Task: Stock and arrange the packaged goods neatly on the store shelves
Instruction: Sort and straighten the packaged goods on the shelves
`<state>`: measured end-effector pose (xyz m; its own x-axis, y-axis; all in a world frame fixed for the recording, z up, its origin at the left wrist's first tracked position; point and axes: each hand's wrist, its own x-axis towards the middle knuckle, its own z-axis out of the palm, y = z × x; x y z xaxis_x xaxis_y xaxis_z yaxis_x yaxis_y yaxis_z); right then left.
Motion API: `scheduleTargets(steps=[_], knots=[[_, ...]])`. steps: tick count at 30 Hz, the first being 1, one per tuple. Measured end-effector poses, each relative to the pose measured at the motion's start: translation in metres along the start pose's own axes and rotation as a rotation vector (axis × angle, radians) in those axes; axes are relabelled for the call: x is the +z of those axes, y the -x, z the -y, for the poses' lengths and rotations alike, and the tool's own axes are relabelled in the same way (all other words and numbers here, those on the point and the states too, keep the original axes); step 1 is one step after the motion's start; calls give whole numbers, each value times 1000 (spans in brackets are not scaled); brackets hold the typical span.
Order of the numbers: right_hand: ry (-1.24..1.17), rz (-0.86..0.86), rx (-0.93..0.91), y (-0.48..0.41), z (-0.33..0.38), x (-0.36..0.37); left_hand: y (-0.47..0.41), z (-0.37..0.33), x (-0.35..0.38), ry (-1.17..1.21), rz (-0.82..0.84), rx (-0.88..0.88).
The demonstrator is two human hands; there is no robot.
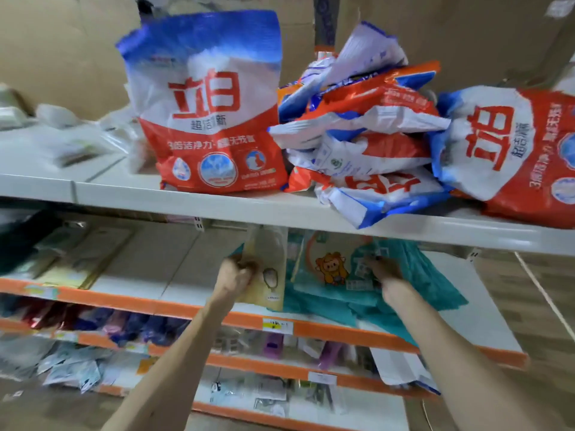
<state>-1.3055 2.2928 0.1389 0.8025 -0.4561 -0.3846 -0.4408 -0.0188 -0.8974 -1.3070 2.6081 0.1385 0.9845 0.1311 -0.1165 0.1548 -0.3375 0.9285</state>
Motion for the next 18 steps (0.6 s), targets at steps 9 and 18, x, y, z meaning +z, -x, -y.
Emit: scheduleTargets(steps=[9,18], knots=[[126,172,-47,120,-30,174,73,88,-196,-22,-196,-92],[217,347,-162,231,-45,313,133,168,-351,-18,-418,-192]])
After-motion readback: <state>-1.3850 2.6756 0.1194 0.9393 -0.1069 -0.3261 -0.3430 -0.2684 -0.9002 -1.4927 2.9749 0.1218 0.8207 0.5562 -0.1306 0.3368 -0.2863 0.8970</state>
